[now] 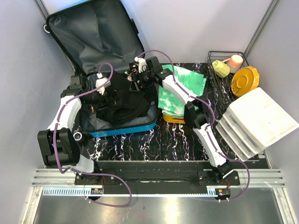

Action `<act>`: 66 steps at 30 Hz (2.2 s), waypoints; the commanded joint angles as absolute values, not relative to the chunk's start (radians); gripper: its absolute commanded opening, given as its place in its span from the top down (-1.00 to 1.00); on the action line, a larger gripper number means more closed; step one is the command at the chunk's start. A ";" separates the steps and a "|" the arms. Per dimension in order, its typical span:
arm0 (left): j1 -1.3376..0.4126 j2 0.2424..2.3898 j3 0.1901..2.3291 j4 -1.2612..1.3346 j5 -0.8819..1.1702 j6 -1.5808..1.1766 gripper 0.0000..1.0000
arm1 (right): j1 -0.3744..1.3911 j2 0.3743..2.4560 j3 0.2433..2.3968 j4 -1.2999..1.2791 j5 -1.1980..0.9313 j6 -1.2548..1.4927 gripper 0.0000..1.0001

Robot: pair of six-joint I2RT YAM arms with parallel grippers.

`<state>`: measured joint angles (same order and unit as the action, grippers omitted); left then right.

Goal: Open, take out, and arrange the luggage

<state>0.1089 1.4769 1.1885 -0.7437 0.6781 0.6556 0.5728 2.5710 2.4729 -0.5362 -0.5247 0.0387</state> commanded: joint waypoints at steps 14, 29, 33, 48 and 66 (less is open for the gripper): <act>0.003 1.422 1.017 -0.062 0.726 0.302 1.00 | 0.551 2.456 2.433 -0.488 -0.712 0.241 1.00; -0.086 1.674 1.103 0.084 0.647 0.218 0.99 | 0.486 2.536 2.424 -0.324 -0.937 0.568 -0.99; -0.089 1.684 1.104 0.080 0.661 0.221 0.98 | 0.511 2.553 2.480 -0.425 -0.780 0.447 -0.99; -0.095 1.707 1.126 0.023 0.729 0.284 0.95 | 0.594 2.605 2.560 -0.468 -0.616 0.261 -0.99; -0.089 1.802 1.272 -0.250 0.699 0.322 0.87 | 0.555 2.594 2.487 -0.278 -0.911 0.529 -0.99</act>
